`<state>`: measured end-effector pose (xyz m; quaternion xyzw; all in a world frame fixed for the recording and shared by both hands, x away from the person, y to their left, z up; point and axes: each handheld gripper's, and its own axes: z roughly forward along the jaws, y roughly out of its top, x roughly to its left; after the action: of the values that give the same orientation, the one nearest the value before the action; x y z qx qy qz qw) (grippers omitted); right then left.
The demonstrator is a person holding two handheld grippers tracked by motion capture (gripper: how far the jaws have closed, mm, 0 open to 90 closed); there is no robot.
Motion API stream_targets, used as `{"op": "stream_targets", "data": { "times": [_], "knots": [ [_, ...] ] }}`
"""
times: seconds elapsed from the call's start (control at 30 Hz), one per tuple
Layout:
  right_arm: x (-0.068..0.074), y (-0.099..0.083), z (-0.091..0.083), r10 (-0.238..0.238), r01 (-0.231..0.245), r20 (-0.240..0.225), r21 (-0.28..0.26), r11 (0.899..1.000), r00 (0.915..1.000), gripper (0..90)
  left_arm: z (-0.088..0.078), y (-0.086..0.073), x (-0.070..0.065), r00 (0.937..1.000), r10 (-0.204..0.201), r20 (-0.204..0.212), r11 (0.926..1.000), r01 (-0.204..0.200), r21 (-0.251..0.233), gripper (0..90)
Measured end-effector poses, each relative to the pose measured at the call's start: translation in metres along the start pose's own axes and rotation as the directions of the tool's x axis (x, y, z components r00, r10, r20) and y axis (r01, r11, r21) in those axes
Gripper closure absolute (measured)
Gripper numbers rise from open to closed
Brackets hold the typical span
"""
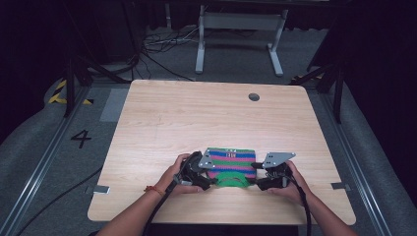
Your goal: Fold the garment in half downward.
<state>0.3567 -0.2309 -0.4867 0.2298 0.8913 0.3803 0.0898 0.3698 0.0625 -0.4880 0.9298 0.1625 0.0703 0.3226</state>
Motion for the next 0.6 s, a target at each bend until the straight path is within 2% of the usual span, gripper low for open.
{"op": "stream_targets", "data": {
  "times": [0.03,0.07,0.17,0.2,0.23,0.3,0.33,0.4,0.47,0.6],
  "knots": [
    [0.0,-0.001,0.001,0.002,-0.002,0.003,0.004,1.0,1.0,41.2,0.001,-0.001,0.0,1.0,-0.001,-0.005,1.0,0.001,0.002,32.9],
    [-0.001,-0.003,0.003,0.002,-0.003,0.008,0.007,1.0,1.0,40.6,0.002,-0.003,0.002,0.9997,-0.024,0.001,0.9997,0.024,-0.008,32.2],
    [-0.003,-0.008,0.005,0.006,-0.005,0.006,-0.01,1.0,1.0,39.6,0.004,-0.006,0.006,0.9984,-0.054,0.016,0.9981,0.054,-0.028,29.8],
    [-0.003,-0.008,0.005,0.006,-0.005,0.006,-0.01,1.0,1.0,39.6,0.004,-0.006,0.006,0.9984,-0.054,0.016,0.9981,0.054,-0.028,29.1],
    [-0.001,-0.006,0.004,-0.01,0.01,0.03,0.002,1.0,0.9995,37.8,0.004,-0.006,0.005,0.9987,-0.05,0.008,0.9983,0.051,-0.03,28.5],
    [0.0,-0.004,0.004,-0.016,0.016,0.046,0.007,1.0,0.9988,34.1,0.003,-0.005,0.003,0.999,-0.043,-0.007,0.9988,0.043,-0.021,28.5],
    [0.0,-0.003,0.003,-0.011,0.01,0.05,0.006,1.0,0.9987,33.4,0.003,-0.005,0.003,0.999,-0.043,-0.007,0.9988,0.043,-0.021,28.3],
    [-0.001,-0.002,0.0,0.002,-0.002,0.065,-0.006,1.0,0.9979,32.4,-0.001,-0.003,0.001,0.9992,-0.024,-0.033,0.9995,0.023,-0.022,27.4],
    [-0.002,0.0,-0.004,0.013,-0.012,0.081,-0.019,1.0,0.9966,32.5,-0.006,-0.001,0.0,0.9986,-0.02,-0.049,0.9996,0.02,-0.018,26.6],
    [-0.003,0.002,-0.01,0.016,-0.014,0.088,-0.021,1.0,0.996,32.2,-0.016,-0.003,0.0,0.9973,-0.002,-0.074,0.9998,0.001,-0.019,25.3]
  ]
}}
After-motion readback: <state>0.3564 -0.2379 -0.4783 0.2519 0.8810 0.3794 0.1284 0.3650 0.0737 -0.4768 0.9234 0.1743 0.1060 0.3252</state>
